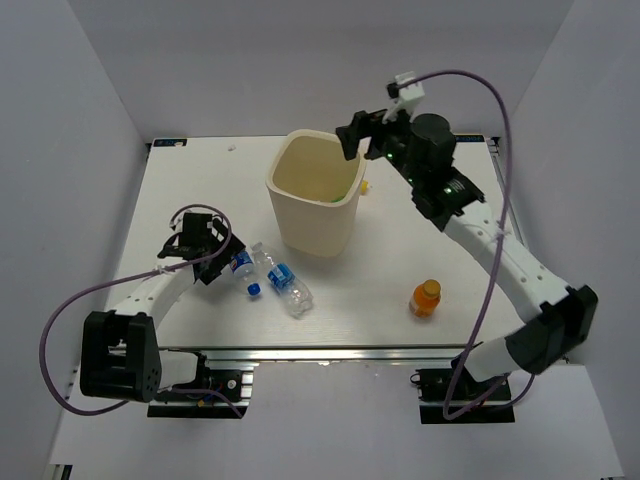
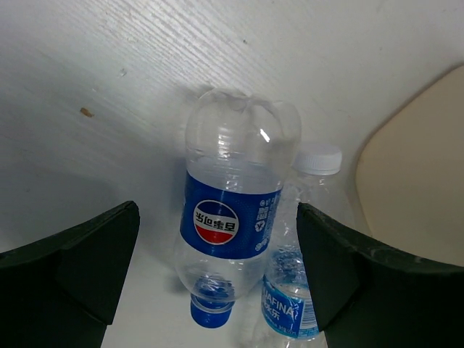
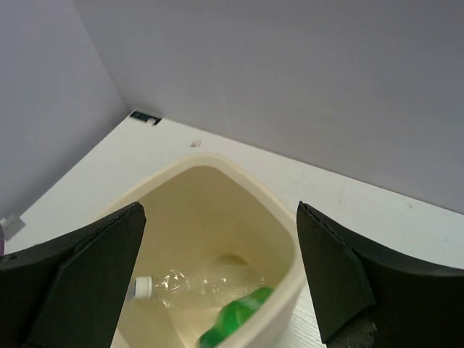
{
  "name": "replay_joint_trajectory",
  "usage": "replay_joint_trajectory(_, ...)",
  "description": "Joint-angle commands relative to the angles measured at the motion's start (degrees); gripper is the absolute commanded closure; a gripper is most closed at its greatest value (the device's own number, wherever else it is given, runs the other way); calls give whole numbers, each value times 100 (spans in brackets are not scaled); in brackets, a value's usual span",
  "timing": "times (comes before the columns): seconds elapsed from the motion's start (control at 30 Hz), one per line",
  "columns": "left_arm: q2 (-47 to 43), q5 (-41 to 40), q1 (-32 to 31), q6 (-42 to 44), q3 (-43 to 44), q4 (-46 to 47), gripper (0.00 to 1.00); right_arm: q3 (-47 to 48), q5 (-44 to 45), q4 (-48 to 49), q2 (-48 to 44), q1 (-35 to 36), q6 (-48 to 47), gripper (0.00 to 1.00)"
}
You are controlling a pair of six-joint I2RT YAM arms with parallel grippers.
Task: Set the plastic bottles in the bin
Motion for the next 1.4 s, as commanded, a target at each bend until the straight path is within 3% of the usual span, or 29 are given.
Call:
replay_joint_trajectory(0.0,122,184,-20,39,-98,213,2,-630,546,286,-708,-473,399,11)
replay_joint_trajectory(0.1,341,218,-29,-4,-230,397,2,-1282,573,268,-1376,-1113,900,11)
replay_joint_trajectory(0.2,657,298,-37,-75,-292,529,9,-2415,590,400,-2149,-1781,1401,11)
replay_joint_trajectory(0.23,746,307,-37,-66,-283,521,22,-2888,703,374,-2482,-1924,1524,11)
replay_joint_trajectory(0.4,1010,-8,-37,145,198,-111,63,-3770,1038,-21,-3056,-2373,2105,11)
replay_joint_trajectory(0.47,844,-141,-37,197,375,-444,73,-3955,1222,-371,-3196,-2417,2175,11)
replay_joint_trajectory(0.63,106,-685,-37,320,1365,-1104,82,-4079,1232,-786,-3346,-2435,2193,11)
replay_joint_trajectory(0.73,-500,-713,-37,496,1930,-1098,85,-4096,1205,-971,-3451,-2435,2045,11)
replay_joint_trajectory(0.83,-1001,6,-37,663,2458,-150,85,-4184,1189,-849,-3513,-2444,1877,11)
replay_joint_trajectory(0.87,-1089,617,-37,611,2537,566,85,-4193,1118,-787,-3513,-2444,1737,11)
replay_joint_trajectory(0.93,-1126,965,-63,532,2730,1055,92,-4185,838,-516,-3452,-2444,1535,11)
replay_joint_trajectory(1.0,-933,1045,-283,698,3351,1197,94,-4193,688,-252,-3347,-2496,1394,11)
replay_joint_trajectory(1.07,-442,870,-800,1145,3854,934,95,-4036,4,118,-3023,-2636,1314,11)
replay_joint_trajectory(1.13,128,623,-1326,1462,4505,811,94,-3816,-1221,223,-2566,-2891,1218,11)
replay_joint_trajectory(1.23,901,763,-1679,2015,5355,600,91,-3141,-2393,566,-1900,-3006,683,11)
replay_joint_trajectory(1.37,1754,808,-2014,2516,6175,286,74,-2158,-2767,611,-870,-3041,400,11)
